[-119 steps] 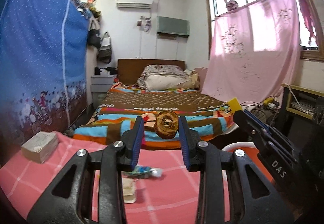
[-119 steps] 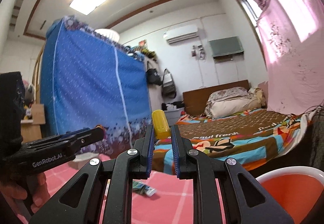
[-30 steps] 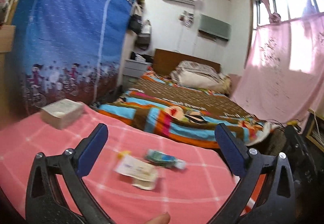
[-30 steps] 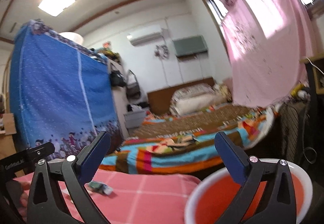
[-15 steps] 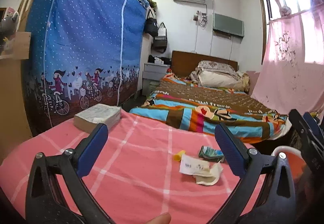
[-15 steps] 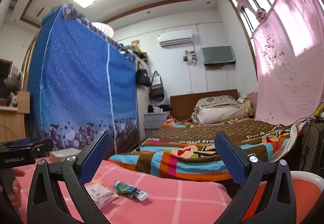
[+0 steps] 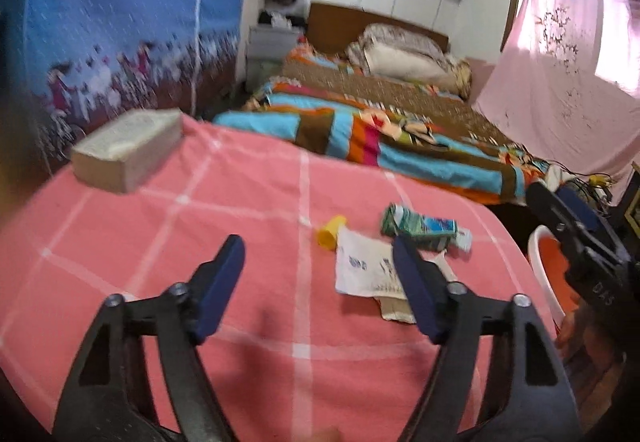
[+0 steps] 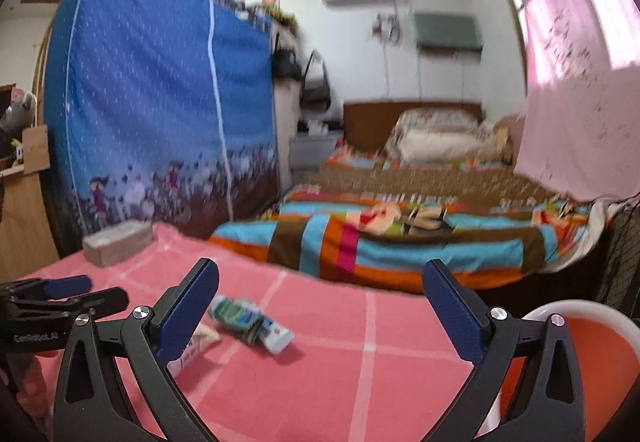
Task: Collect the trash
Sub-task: 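Grasp the white paper with the left tool while the right tool grasps the white tube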
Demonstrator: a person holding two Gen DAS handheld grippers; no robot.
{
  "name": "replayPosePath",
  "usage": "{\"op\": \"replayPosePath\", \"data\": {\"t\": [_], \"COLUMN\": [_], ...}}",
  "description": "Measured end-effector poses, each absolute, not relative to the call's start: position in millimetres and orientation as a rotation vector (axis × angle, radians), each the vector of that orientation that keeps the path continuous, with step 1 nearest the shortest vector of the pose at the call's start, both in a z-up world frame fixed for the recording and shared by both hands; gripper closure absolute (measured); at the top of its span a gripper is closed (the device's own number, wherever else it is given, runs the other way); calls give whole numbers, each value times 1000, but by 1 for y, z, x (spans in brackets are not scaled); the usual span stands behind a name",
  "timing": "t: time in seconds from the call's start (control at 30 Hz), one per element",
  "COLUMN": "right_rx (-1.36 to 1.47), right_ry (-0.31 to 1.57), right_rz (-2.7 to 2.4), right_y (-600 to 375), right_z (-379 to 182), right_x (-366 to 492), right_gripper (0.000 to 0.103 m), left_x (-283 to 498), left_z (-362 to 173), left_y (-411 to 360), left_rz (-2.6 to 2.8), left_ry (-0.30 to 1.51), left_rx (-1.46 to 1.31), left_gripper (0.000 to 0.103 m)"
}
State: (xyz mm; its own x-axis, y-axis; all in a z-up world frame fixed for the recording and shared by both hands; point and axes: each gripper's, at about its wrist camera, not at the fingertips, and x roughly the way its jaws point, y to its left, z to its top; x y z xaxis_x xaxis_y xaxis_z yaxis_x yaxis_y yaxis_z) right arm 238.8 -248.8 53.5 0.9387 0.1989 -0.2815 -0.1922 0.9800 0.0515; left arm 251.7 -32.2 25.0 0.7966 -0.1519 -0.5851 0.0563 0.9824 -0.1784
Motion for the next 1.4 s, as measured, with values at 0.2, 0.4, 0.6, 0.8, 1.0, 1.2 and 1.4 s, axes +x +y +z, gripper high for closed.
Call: {"op": "replayPosePath", "data": {"t": [0.2,0.4,0.6,0.8,1.0,1.2,1.4], "right_rx": [21,-4,-52,-114,-122,-107,-135], "right_ry": [479,648,687,706,697,698,653], "right_rz": [265,332,378,413,431,442,425], "right_y": [-242,-229,-219,-206,-205,-206,-203], "right_z": [38,20,16,14,15,15,19], "right_x": [266,288,289,287,283,280,270], "right_gripper": [17,42,54,56,64,83,86], "left_x": [268,268,265,265,264,261,257], "left_z": [9,2,0,5,9,12,13], "left_y": [-36,-34,-23,-18,-12,-7,0], "left_rz": [-232,-309,-325,-374,-409,-407,-382], "left_ry": [773,806,800,762,719,680,650], "left_rx": [-221,-286,-360,-395,-430,-445,-464], "left_gripper": [52,65,95,98,99,99,100]}}
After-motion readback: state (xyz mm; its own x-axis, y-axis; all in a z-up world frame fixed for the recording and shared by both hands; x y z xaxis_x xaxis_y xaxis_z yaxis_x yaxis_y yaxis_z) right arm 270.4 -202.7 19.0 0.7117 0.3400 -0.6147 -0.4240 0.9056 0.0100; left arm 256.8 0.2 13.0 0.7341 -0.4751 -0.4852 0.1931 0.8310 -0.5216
